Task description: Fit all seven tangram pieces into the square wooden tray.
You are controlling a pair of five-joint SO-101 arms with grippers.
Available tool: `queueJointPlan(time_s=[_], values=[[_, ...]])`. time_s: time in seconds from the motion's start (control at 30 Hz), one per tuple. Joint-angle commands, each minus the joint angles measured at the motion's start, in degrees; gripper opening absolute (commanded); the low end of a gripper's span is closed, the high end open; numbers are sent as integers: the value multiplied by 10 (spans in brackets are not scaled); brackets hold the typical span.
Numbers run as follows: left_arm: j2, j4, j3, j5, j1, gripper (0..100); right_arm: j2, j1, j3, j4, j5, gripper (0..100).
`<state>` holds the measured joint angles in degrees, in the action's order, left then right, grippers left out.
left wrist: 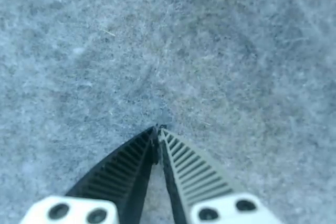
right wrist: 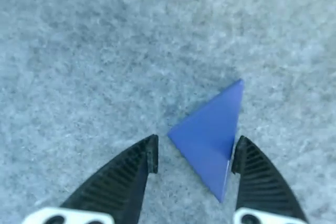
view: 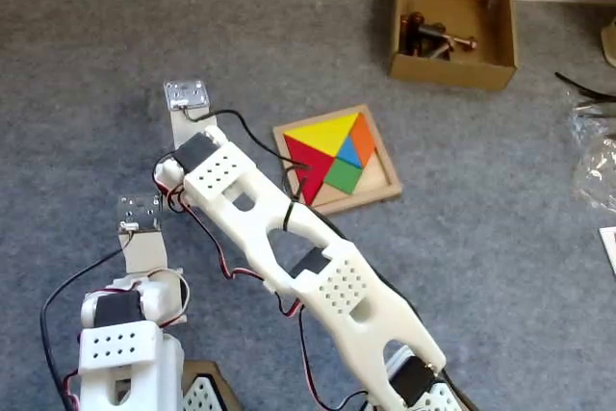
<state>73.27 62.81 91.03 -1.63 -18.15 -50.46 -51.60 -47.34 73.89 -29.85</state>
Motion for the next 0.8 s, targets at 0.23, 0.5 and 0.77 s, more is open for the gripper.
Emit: queueJointPlan(time_s=[0.23,0.5,0.77], values=[[2,6,0,-4,-9,5,15,6,-31,-11,-5,224],[2,6,0,-4,-9,5,15,5,-34,-7,-2,224],[2,6,0,-4,-9,5,15,7,-34,-7,-2,224]])
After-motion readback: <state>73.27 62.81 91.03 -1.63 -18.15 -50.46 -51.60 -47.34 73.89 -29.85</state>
